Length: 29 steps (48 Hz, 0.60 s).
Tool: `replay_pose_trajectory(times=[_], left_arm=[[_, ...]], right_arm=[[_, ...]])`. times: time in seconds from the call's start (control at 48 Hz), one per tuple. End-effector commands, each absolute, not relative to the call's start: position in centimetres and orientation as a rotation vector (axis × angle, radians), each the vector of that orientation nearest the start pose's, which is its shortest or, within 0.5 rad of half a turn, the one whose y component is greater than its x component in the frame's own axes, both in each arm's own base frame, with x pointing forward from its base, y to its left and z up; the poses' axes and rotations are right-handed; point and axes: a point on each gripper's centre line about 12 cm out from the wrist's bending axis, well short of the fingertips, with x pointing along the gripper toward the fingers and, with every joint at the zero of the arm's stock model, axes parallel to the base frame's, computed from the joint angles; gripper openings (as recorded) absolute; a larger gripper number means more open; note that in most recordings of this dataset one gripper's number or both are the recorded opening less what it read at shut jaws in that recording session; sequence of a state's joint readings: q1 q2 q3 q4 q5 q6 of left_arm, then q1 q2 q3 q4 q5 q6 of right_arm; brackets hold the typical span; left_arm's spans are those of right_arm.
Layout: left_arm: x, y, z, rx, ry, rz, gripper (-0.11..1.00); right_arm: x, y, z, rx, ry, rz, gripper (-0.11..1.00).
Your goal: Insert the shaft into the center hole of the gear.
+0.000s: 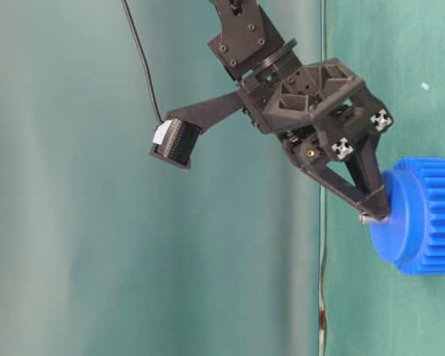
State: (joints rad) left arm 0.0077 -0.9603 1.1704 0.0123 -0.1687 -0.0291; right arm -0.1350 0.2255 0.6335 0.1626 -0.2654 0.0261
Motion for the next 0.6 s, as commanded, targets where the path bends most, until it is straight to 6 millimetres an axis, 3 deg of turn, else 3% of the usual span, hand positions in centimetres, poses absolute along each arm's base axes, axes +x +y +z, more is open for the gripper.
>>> replay_pose_trajectory(times=[0.0,0.313,0.584], left_arm=[[20.2,0.2,28.8,-0.014,0.025,0.008,0.00],[20.2,0.2,28.7,-0.014,0.032,0.008,0.00],[20.2,0.2,28.8,-0.014,0.031,0.008,0.00]], right_arm=[[42.0,-6.3,12.3,0.211,0.548,-0.229,0.17],[42.0,-6.3,12.4,0.215,0.553,-0.229,0.20],[42.1,-6.3,14.4,0.213,0.501,-0.226,0.92]])
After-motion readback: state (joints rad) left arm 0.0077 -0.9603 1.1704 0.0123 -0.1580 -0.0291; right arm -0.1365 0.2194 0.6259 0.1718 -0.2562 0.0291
